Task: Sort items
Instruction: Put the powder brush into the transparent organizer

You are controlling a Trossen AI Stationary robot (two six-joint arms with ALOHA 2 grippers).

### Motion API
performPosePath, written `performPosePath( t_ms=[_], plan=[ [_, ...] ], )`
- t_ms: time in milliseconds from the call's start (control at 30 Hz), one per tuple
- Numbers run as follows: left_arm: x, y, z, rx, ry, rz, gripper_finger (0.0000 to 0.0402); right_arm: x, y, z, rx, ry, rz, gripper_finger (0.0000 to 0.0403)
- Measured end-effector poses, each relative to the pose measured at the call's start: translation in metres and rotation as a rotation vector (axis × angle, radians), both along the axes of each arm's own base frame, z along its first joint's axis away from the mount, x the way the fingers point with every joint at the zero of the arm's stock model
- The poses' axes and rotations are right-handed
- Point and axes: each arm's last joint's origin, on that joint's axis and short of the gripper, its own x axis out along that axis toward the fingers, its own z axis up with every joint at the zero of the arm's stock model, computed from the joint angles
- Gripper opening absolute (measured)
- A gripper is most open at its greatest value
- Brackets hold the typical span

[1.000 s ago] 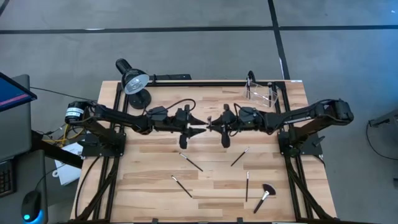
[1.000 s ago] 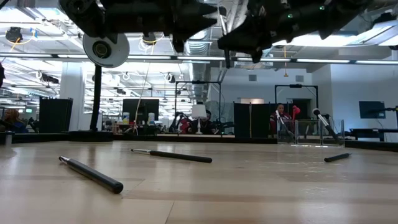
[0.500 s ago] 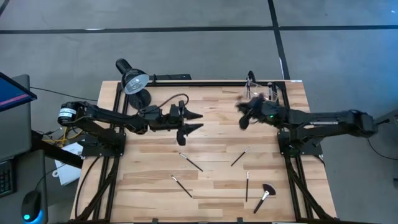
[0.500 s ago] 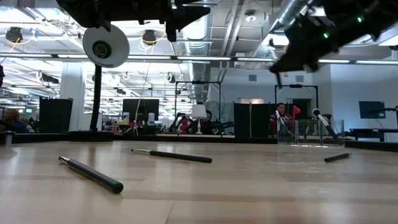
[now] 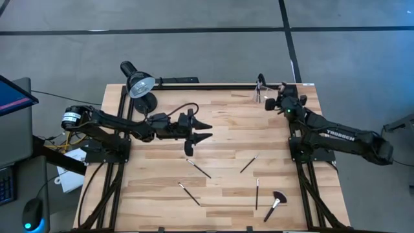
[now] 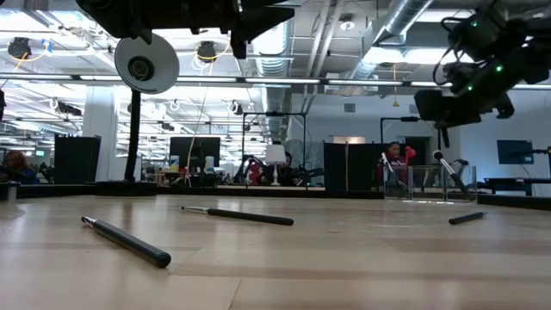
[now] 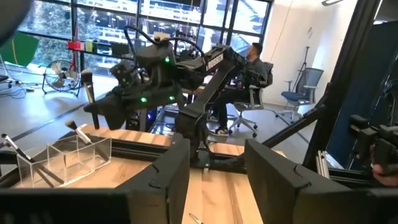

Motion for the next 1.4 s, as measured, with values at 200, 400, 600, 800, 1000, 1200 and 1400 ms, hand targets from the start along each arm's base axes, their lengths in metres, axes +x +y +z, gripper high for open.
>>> performPosePath(
  t_ms=[200, 400, 600, 800, 1000, 1200, 1400],
  plan=[
    [0.000, 0.000, -0.002, 0.001, 0.017, 0.000, 0.0142, -0.007, -0.004, -0.003, 0.005, 0.047, -0.088, 0.0035],
    [0.000, 0.000, -0.002, 0.001, 0.016, 0.000, 0.0137, -0.006, -0.011, -0.009, 0.031, 0.076, -0.130, 0.0035],
    [0.000, -0.004, -0.002, 0.001, 0.016, -0.012, 0.0131, -0.001, -0.020, -0.022, 0.072, 0.093, -0.175, 0.0037],
    [0.000, -0.008, -0.002, 0.002, 0.016, -0.025, 0.0126, 0.005, -0.030, -0.027, 0.052, 0.095, -0.218, 0.0035],
    [0.000, -0.009, -0.002, 0.017, 0.016, -0.030, 0.0121, 0.007, -0.037, -0.039, 0.093, 0.105, -0.252, 0.0038],
    [0.000, -0.009, -0.002, 0.017, 0.021, -0.030, 0.0120, 0.010, -0.040, -0.048, 0.135, 0.122, -0.230, 0.0044],
    [-0.001, -0.009, -0.002, 0.017, 0.023, -0.030, 0.0121, 0.011, -0.040, -0.051, 0.157, 0.130, -0.221, 0.0051]
  ],
)
